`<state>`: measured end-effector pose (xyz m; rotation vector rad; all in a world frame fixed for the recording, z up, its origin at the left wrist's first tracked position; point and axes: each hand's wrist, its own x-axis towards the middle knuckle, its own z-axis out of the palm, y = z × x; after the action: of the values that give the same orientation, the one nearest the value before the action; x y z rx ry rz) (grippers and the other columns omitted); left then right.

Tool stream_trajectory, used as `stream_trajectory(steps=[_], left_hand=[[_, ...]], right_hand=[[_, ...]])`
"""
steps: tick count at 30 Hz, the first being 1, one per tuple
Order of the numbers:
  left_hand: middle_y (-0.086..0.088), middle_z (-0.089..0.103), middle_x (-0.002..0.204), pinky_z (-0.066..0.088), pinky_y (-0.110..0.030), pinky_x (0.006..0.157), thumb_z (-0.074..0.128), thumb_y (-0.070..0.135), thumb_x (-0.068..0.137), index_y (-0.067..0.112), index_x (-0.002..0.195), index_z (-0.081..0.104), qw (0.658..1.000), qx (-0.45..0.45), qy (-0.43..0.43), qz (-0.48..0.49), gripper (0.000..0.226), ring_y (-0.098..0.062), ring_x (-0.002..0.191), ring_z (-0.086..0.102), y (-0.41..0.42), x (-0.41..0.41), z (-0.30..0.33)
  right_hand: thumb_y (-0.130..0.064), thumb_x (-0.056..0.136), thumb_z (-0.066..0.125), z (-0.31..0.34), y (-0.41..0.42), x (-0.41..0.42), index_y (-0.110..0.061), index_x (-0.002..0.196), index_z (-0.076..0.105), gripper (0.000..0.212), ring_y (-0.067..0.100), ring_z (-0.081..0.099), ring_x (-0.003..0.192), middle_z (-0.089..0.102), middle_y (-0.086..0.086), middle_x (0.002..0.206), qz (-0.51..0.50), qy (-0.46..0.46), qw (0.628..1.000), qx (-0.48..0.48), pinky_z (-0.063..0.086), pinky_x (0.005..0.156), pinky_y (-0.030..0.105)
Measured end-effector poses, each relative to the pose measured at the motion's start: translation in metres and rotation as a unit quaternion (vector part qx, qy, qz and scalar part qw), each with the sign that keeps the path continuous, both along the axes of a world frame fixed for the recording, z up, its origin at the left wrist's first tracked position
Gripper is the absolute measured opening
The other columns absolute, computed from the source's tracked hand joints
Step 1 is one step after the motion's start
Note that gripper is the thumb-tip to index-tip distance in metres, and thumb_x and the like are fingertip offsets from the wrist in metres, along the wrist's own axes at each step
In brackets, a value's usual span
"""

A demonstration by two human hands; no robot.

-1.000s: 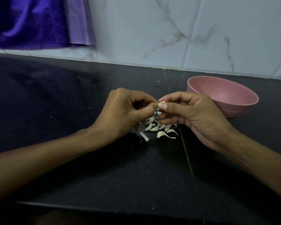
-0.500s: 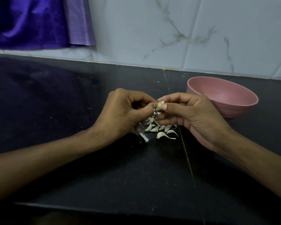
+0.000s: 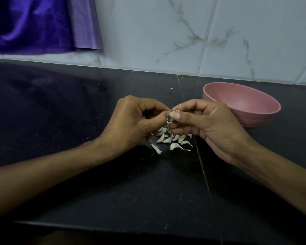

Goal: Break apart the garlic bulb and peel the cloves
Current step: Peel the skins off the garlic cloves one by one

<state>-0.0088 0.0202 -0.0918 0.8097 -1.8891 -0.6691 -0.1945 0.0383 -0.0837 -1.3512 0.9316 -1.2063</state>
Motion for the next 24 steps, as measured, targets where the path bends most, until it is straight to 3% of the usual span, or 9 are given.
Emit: stream_trajectory(steps=[7,15,24], left_hand=[[0.011,0.063,0.055,0.050,-0.026,0.039,0.070,0.016,0.089,0.013,0.086,0.076,0.999,-0.019,-0.004,0.031,0.008,-0.010,0.039,0.059,-0.006,0.002,-0.002],[0.004,0.065,0.054,0.046,-0.022,0.039,0.069,0.016,0.090,0.011,0.083,0.074,0.998,0.023,0.029,0.057,0.009,-0.009,0.039,0.057,-0.013,0.005,0.001],[0.002,0.066,0.053,0.049,-0.026,0.038,0.071,0.025,0.086,0.023,0.087,0.076,0.997,0.021,-0.031,0.063,0.005,-0.015,0.037,0.058,-0.013,0.008,-0.001]], right_hand=[[-0.004,0.075,0.070,-0.001,0.001,0.000,0.001,0.101,0.068,0.026,0.022,0.073,0.077,0.075,0.016,0.091,0.001,-0.010,1.000,0.001,0.061,0.070,0.028],[-0.002,0.073,0.070,0.001,0.000,-0.002,-0.002,0.103,0.068,0.030,0.022,0.073,0.075,0.074,0.015,0.086,-0.007,-0.022,1.000,-0.001,0.061,0.069,0.028],[0.000,0.072,0.070,0.003,0.000,-0.004,0.003,0.096,0.070,0.024,0.023,0.073,0.082,0.075,0.015,0.088,-0.021,-0.015,1.000,-0.009,0.061,0.075,0.029]])
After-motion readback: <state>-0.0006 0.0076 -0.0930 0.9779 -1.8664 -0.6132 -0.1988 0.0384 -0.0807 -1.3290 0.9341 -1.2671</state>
